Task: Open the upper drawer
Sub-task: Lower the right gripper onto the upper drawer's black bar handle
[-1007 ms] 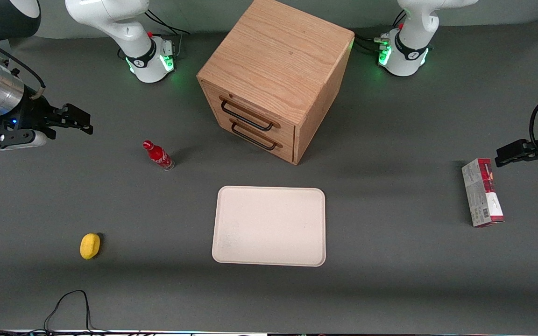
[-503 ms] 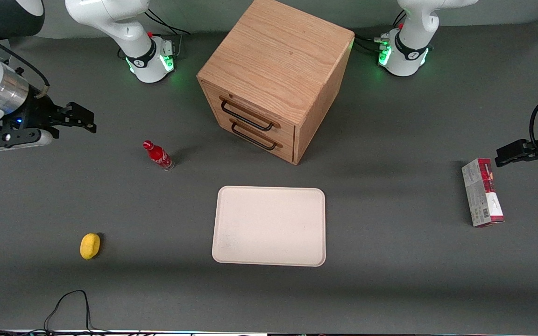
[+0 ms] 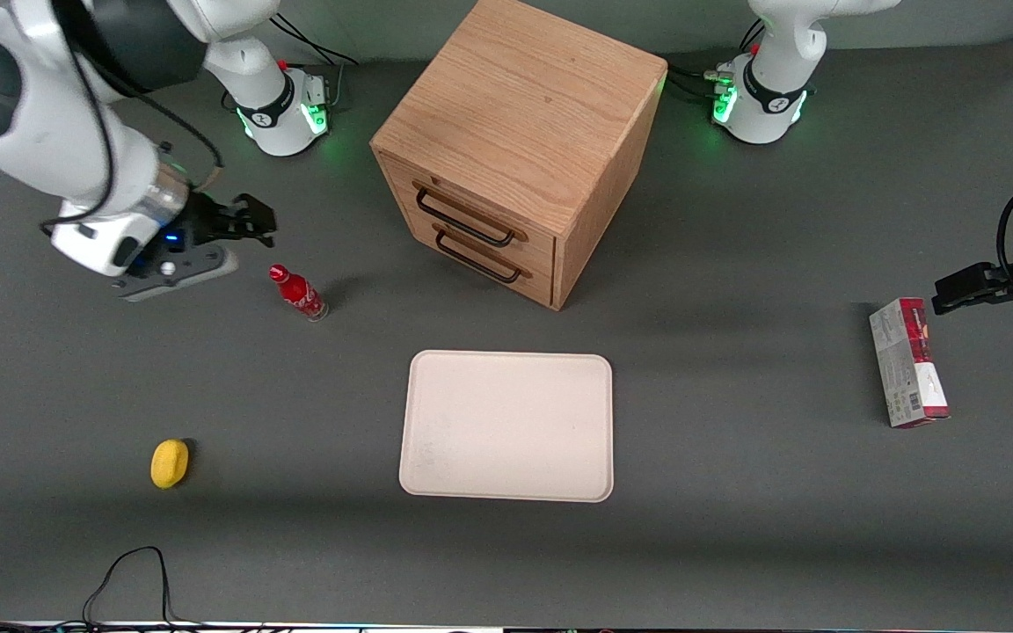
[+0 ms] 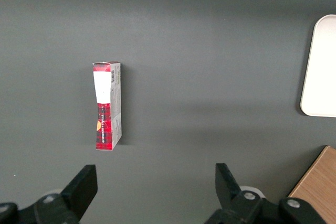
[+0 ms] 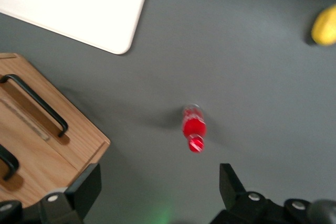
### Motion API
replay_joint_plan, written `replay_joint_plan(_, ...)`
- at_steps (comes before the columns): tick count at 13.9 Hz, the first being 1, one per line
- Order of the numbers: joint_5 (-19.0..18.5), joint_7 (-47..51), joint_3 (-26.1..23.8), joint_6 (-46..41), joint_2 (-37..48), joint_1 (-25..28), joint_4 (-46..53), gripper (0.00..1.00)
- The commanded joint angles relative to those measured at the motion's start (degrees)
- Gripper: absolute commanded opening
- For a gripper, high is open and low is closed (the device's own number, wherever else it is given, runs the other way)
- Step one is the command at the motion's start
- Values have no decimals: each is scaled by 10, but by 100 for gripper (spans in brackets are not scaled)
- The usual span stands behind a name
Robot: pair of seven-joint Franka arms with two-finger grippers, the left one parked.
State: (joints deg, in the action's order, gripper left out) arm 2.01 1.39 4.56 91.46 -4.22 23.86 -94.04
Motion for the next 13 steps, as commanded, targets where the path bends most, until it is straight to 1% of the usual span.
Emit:
replay_joint_plan(1,2,-48,5,-8,-81,38,96,100)
replay_joint_plan(3,2,-63,5,-8,-118,72,115,100)
replay_joint_plan(5,8,-72,0,-8,-145,84,119,100)
replay_joint_plan(7,40,-89,-24,-7,-152,87,122,100)
replay_joint_plan(9,64,-92,-40,-7,-162,87,123,100)
replay_joint_plan(11,90,-93,-42,-7,-170,88,122,100)
replay_joint_plan(13,99,-97,-46,-4,-177,90,123,100)
